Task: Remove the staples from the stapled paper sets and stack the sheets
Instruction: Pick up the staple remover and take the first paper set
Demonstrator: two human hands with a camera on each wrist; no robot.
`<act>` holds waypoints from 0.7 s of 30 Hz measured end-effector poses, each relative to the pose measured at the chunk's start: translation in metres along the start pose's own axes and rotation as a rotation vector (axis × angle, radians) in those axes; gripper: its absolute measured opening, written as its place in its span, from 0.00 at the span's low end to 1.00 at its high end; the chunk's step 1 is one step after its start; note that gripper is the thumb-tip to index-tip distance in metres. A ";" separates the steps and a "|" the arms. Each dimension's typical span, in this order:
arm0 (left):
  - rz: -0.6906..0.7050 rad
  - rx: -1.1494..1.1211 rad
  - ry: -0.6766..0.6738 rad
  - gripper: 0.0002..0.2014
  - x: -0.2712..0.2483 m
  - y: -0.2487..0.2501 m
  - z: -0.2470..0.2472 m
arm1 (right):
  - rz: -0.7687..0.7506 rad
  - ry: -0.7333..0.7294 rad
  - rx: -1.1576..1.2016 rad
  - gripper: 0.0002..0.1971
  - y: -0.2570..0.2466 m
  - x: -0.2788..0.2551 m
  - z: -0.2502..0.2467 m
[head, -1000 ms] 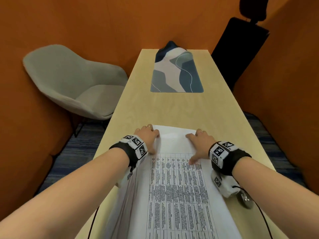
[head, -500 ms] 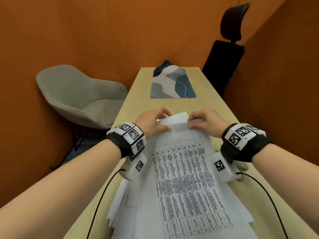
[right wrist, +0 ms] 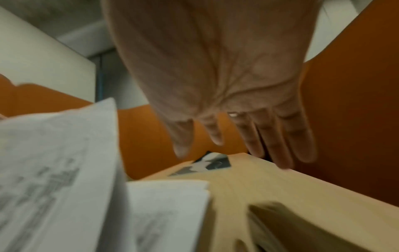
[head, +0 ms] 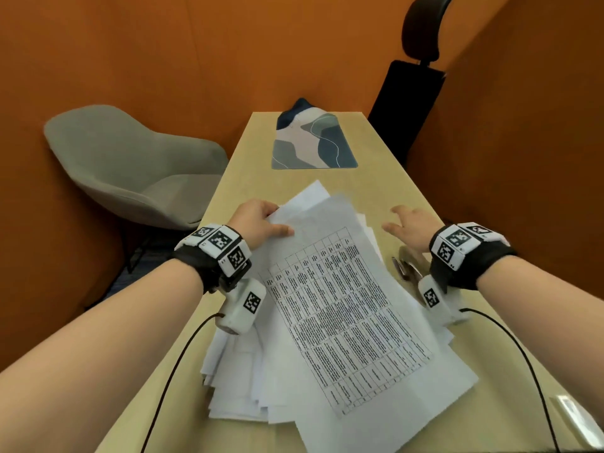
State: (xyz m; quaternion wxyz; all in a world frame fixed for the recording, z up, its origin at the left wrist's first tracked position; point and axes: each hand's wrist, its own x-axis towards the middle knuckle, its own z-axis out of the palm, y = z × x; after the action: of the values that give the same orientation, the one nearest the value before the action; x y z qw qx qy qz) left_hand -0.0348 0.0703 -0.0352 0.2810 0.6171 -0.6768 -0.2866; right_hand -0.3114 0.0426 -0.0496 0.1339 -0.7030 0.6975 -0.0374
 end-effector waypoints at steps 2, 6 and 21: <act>-0.020 -0.014 0.013 0.07 -0.001 -0.008 0.000 | 0.116 -0.167 -0.190 0.27 0.017 -0.008 0.006; -0.077 -0.075 0.032 0.08 -0.002 -0.019 0.002 | 0.066 -0.274 -0.351 0.18 0.017 -0.022 0.017; -0.189 -0.411 0.027 0.19 -0.036 -0.010 0.011 | -0.032 0.177 0.276 0.11 -0.031 -0.041 -0.028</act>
State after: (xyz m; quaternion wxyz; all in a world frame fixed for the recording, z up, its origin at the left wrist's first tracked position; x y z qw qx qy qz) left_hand -0.0330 0.1063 -0.0508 0.3818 0.6113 -0.5396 -0.4351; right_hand -0.2890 0.0787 -0.0102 0.1665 -0.6828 0.6836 -0.1969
